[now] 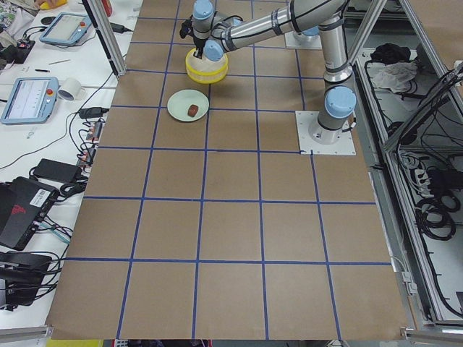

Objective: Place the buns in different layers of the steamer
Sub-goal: 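Set the top tier down aside while left gripper carries bun over lower tier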

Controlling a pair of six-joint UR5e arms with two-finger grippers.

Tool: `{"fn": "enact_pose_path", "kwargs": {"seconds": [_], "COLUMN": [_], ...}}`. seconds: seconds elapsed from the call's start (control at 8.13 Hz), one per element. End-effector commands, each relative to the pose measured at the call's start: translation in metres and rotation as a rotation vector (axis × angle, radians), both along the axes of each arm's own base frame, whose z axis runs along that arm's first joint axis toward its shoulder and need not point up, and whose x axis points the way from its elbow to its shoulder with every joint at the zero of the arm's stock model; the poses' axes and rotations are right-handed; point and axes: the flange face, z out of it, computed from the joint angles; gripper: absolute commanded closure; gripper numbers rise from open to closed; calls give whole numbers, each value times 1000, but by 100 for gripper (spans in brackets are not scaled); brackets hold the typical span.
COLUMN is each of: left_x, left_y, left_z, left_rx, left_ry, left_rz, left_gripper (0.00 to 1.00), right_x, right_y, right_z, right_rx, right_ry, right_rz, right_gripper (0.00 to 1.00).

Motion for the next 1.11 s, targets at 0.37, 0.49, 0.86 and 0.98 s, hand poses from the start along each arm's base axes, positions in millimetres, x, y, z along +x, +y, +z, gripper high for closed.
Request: {"fn": "enact_pose_path", "kwargs": {"seconds": [0.37, 0.49, 0.86, 0.98], "left_x": [-20, -20, -19, -19], "left_y": [9, 8, 7, 7], "left_z": [-16, -15, -13, -12], "left_rx": [32, 30, 29, 38], "left_ry": [4, 4, -5, -7], "left_rz": [-1, -2, 3, 9], "left_gripper": [0, 0, 0, 0], "right_x": [1, 1, 2, 2], "right_y": [8, 8, 9, 9], "right_z": [2, 3, 3, 3], "right_rx": [23, 19, 20, 20], "right_ry": [-3, -5, -7, -7], "right_rz": [4, 4, 4, 4], "right_gripper": [99, 99, 99, 99]}}
